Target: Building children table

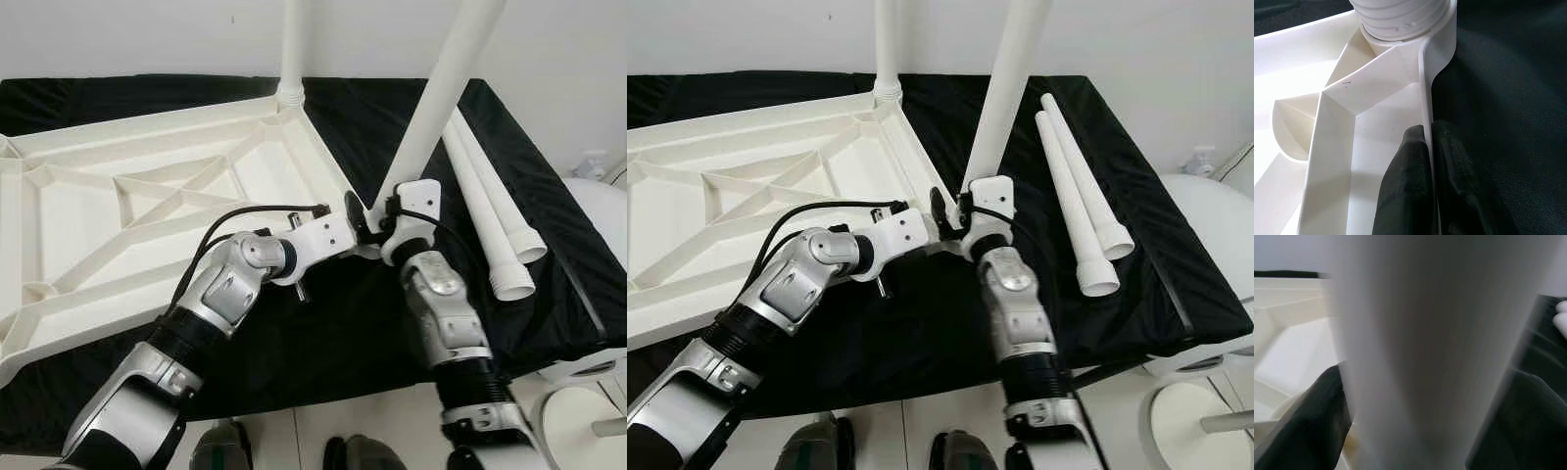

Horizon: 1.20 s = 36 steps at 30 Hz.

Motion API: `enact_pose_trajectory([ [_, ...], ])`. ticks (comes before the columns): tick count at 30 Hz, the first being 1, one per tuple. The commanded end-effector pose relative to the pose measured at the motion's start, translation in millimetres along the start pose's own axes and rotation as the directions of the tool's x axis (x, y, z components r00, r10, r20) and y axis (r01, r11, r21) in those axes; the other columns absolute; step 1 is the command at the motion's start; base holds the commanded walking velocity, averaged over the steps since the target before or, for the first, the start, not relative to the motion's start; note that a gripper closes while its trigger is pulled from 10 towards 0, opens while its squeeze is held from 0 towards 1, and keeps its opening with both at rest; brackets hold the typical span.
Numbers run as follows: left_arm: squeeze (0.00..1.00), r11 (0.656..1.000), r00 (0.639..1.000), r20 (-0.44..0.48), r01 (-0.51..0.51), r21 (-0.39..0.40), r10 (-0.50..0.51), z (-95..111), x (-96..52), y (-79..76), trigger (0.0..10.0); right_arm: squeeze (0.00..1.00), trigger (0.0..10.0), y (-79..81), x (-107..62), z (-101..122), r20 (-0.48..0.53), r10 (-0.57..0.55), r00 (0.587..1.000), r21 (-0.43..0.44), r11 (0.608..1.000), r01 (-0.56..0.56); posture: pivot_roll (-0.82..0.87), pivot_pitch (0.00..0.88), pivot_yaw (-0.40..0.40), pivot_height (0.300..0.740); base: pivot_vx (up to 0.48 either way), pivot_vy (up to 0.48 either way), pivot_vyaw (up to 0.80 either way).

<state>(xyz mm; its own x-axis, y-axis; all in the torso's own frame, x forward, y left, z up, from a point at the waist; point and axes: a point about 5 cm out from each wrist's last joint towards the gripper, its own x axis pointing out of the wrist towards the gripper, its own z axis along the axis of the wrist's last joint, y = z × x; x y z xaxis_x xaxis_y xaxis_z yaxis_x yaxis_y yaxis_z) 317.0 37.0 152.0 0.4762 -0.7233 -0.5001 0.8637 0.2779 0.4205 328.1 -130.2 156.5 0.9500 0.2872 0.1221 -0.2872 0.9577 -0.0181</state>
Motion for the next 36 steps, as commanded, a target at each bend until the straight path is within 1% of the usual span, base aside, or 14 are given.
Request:
enact_pose_trajectory([
  [1, 0.0, 1.0, 1.0, 0.028, 0.011, 0.008, -0.011, 5, 4.6, -8.5, 10.0, 0.0, 10.0, -3.8, -1.4, -4, -0.013, 0.066, 0.998, 0.007, 0.998, -0.066, 0.01, 0.052, -0.053, 0.74, 0.0, 0.0, 0.0],
  [2, 0.0, 1.0, 0.999, 0.029, 0.013, 0.009, -0.013, 6, 5.1, -8.7, 10.0, 0.0, 10.0, -8.0, -2.8, -6, -0.024, 0.165, 0.986, -0.017, 0.986, -0.165, 0.01, 0.05, -0.053, 0.74, 0.0, 0.0, 0.0],
  [3, 0.0, 1.0, 0.999, 0.029, 0.013, 0.009, -0.013, 6, 5.1, -8.7, 10.0, 0.0, 10.0, -8.0, -2.8, -6, -0.024, 0.165, 0.986, -0.017, 0.986, -0.165, 0.01, 0.05, -0.053, 0.74, 0.0, 0.0, 0.0],
  [4, 0.0, 1.0, 0.999, 0.03, 0.015, 0.011, -0.015, 6, 5.5, -8.8, 10.0, 0.0, 10.0, -10.9, -4.6, -7, -0.034, 0.233, 0.972, -0.039, 0.972, -0.234, 0.0, 0.05, -0.052, 0.74, 0.0, 0.0, 0.0],
  [8, 0.0, 1.0, 0.999, 0.03, 0.015, 0.011, -0.015, 6, 5.7, -8.6, 10.0, 0.0, 10.0, -16.2, -5.2, -9, -0.043, 0.277, 0.96, -0.046, 0.959, -0.279, 0.0, 0.048, -0.05, 0.74, 0.0, 0.0, 0.0],
  [12, 0.0, 1.0, 0.999, 0.031, 0.017, 0.013, -0.017, 7, 6.2, -8.6, 10.0, 0.0, 10.0, -26.1, -4.0, -8, -0.053, 0.364, 0.93, -0.077, 0.927, -0.367, 0.01, 0.048, -0.043, 0.74, 0.0, 0.0, 0.0],
  [17, 0.0, 1.0, 0.999, 0.032, 0.017, 0.014, -0.018, 8, 6.3, -8.3, 10.0, 0.0, 10.0, -31.6, -0.9, -7, -0.066, 0.389, 0.919, -0.082, 0.916, -0.394, 0.01, 0.048, -0.042, 0.74, 0.0, 0.0, 0.0],
  [18, 0.0, 1.0, 0.999, 0.032, 0.017, 0.016, -0.018, 8, 6.0, -7.8, 10.0, 0.0, 10.0, -36.8, 4.2, -4, -0.077, 0.401, 0.913, -0.103, 0.907, -0.407, 0.01, 0.05, -0.038, 0.74, 0.0, 0.0, 0.0],
  [30, 0.0, 1.0, 0.999, 0.03, 0.016, 0.018, -0.016, 8, 5.1, -5.7, 10.0, 0.0, 10.0, -45.1, 13.2, 3, -0.081, 0.448, 0.89, -0.148, 0.878, -0.456, 0.01, 0.057, -0.036, 0.74, 0.0, 0.0, 0.0],
  [31, 0.0, 1.0, 0.999, 0.029, 0.014, 0.018, -0.015, 8, 5.0, -5.2, 10.0, 0.0, 7.5, -46.3, 14.3, 3, -0.085, 0.458, 0.885, -0.15, 0.872, -0.466, 0.01, 0.058, -0.036, 0.74, 0.0, 0.0, 0.0],
  [32, 0.0, 1.0, 0.999, 0.029, 0.013, 0.018, -0.014, 8, 4.9, -5.0, 10.0, 0.0, 0.5, -47.2, 14.7, 3, -0.09, 0.463, 0.882, -0.145, 0.87, -0.472, 0.01, 0.059, -0.036, 0.74, 0.0, 0.0, 0.0],
  [33, 0.0, 1.0, 0.999, 0.029, 0.013, 0.019, -0.014, 8, 4.9, -4.9, 10.0, 0.0, 0.5, -47.7, 14.8, 2, -0.095, 0.473, 0.876, -0.141, 0.864, -0.483, 0.01, 0.059, -0.036, 0.74, 0.0, 0.0, 0.0],
  [34, 0.0, 1.0, 0.999, 0.03, 0.012, 0.018, -0.013, 8, 4.7, -4.8, 10.0, 0.0, 0.0, -48.0, 14.3, 1, -0.101, 0.481, 0.871, -0.133, 0.861, -0.491, 0.01, 0.06, -0.034, 0.74, 0.0, 0.0, 0.0],
  [36, 0.0, 1.0, 0.999, 0.03, 0.012, 0.018, -0.013, 9, 4.6, -4.7, 10.0, 0.0, 0.0, -48.3, 13.9, 0, -0.104, 0.485, 0.868, -0.128, 0.859, -0.496, 0.01, 0.06, -0.034, 0.74, 0.0, 0.0, 0.0],
])
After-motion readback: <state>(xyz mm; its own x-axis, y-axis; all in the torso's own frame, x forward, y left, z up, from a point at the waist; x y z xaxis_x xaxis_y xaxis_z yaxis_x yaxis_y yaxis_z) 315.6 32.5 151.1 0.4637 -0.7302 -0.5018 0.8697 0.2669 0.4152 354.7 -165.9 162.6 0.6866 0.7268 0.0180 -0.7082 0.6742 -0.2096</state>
